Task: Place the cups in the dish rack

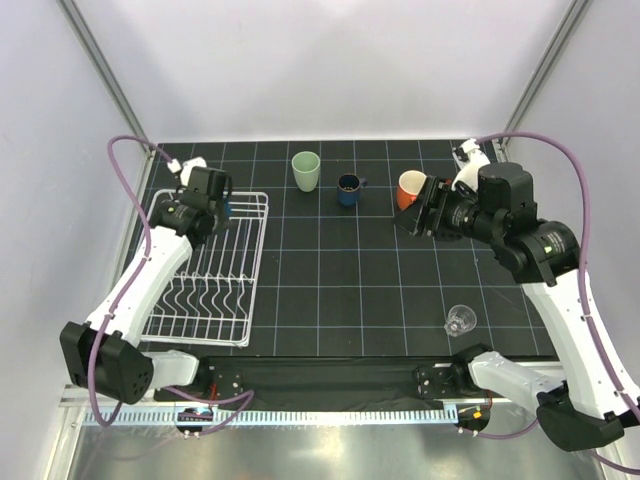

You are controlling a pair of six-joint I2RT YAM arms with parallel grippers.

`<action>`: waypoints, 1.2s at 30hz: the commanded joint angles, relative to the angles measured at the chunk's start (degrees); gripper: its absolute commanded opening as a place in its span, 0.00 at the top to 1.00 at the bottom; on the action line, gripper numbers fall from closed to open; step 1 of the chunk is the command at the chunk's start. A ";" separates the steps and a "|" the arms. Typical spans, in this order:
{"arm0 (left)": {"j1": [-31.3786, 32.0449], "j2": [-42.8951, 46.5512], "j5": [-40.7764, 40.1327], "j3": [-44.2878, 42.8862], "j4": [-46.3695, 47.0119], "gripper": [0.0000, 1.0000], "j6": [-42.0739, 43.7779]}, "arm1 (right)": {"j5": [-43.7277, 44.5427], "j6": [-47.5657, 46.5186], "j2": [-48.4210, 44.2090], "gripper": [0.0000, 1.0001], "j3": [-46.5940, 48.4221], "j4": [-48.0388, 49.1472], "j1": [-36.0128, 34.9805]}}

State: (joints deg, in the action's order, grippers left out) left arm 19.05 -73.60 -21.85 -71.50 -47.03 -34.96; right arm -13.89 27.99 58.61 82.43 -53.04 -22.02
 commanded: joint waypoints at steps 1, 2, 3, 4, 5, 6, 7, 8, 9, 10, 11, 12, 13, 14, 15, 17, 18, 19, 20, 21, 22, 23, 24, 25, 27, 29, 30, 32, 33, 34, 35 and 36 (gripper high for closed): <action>-4.18 0.05 -9.00 1.88 9.83 1.00 3.32 | 5.09 -4.52 -0.95 0.30 4.05 -6.81 -0.13; -5.50 -0.57 -9.09 2.50 12.46 1.00 3.41 | 5.36 -4.78 -1.13 0.31 4.31 -7.34 -0.04; -7.60 -1.27 -8.92 3.12 13.70 1.00 3.58 | 5.54 -5.31 -1.13 0.31 4.49 -7.52 -0.04; -8.49 -3.11 -9.00 4.26 16.32 1.00 3.67 | 5.98 -5.40 -1.30 0.31 4.75 -7.69 -0.13; -9.11 -4.08 -10.31 4.70 17.40 1.00 3.67 | 6.15 -5.66 -1.22 0.31 4.75 -8.39 -0.13; -9.81 -5.40 -10.93 4.88 18.10 1.00 3.06 | 6.50 -5.92 -1.30 0.31 4.84 -8.66 -0.04; -9.91 -7.67 -11.46 5.06 18.81 1.00 2.97 | 6.94 -6.01 -1.39 0.31 4.93 -9.01 -0.04; -9.99 -9.09 -13.20 5.23 20.12 1.00 3.06 | 7.64 -6.19 -1.48 0.31 5.02 -9.71 -0.13; -9.91 -10.15 -14.27 5.06 20.13 1.00 2.01 | 8.00 -6.36 -1.65 0.31 5.19 -9.98 -0.04; -9.91 -11.11 -15.23 4.89 20.13 1.00 1.13 | 8.44 -6.45 -1.74 0.31 5.19 -10.33 -0.13; -9.99 -12.69 -15.85 4.88 20.13 1.00 0.60 | 9.48 -6.63 -2.18 0.31 5.19 -10.86 -0.04; -9.91 -13.14 -16.21 5.14 21.26 1.00 0.33 | 9.93 -6.72 -2.36 0.31 5.19 -11.12 -0.13; -9.99 -13.58 -16.30 5.50 22.14 1.00 0.16 | 10.37 -6.81 -2.62 0.31 5.19 -11.39 -0.04; -10.00 -14.11 -16.39 6.37 22.85 1.00 0.07 | 10.72 -6.98 -2.88 0.31 5.19 -11.82 -0.04; -10.00 -14.46 -16.73 6.64 24.42 1.00 -0.02 | 11.07 -6.98 -2.97 0.31 5.28 -12.09 -0.13; -10.17 -15.16 -17.52 7.17 25.57 1.00 -0.11 | 11.25 -7.42 -2.98 0.31 5.37 -12.62 -0.04; -10.52 -15.34 -17.53 7.69 26.45 1.00 -0.11 | 11.43 -7.77 -2.97 0.31 5.63 -12.71 -0.04; -10.70 -15.43 -17.27 8.04 26.89 1.00 0.15 | 11.60 -7.86 -2.89 0.31 5.72 -12.97 -0.13; -10.87 -15.69 -16.92 8.40 27.33 1.00 0.42 | 11.87 -8.03 -2.89 0.31 5.89 -13.14 -0.04; -11.05 -15.87 -16.65 9.18 28.29 1.00 0.94 | 12.22 -8.21 -2.71 0.31 6.16 -13.23 -0.04; -11.49 -15.96 -15.87 9.54 28.74 1.00 1.64 | 12.48 -8.47 -2.62 0.31 6.33 -13.41 -0.04; -11.84 -16.04 -15.77 9.89 28.92 1.00 2.35 | 12.66 -8.65 -2.54 0.31 6.51 -13.41 -0.04; -12.62 -16.05 -15.68 10.42 28.92 1.00 2.18 | 12.92 -8.83 -2.36 0.31 6.51 -13.41 -0.04; -13.07 -15.96 -14.90 10.68 29.09 1.00 1.74 | 12.92 -9.00 -2.36 0.31 6.60 -13.32 -0.04; -14.47 -16.22 -13.32 11.12 29.27 1.00 1.39 | 12.84 -9.18 -1.83 0.31 6.77 -13.23 -0.04; -15.00 -16.57 -12.52 11.12 29.27 1.00 0.86 | 12.57 -9.44 -1.48 0.31 6.69 -13.06 -0.04; -15.44 -16.92 -12.35 11.04 29.36 1.00 0.86 | 12.48 -9.53 -1.13 0.31 6.69 -12.97 -0.04; -15.71 -17.54 -12.08 10.60 29.36 1.00 0.95 | 11.96 -9.79 -0.69 0.31 6.69 -12.62 0.05; -15.97 -18.06 -11.91 10.34 29.27 1.00 0.95 | 11.87 -9.88 -0.34 0.31 6.69 -12.53 -0.04; -16.15 -18.50 -11.56 9.81 29.36 1.00 0.86 | 11.52 -9.88 -0.16 0.31 6.60 -12.36 -0.04; -16.32 -18.85 -10.94 9.54 29.27 1.00 1.03 | 11.34 -9.97 -0.08 0.31 6.51 -12.35 -0.04; -16.67 -19.38 -10.85 9.19 29.18 1.00 1.12 | 11.25 -9.97 0.10 0.31 6.51 -12.27 -0.04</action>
State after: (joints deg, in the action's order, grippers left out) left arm 3.09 -92.92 -31.42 -59.64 -23.40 -33.61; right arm -2.35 19.22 58.43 87.22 -66.08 -22.02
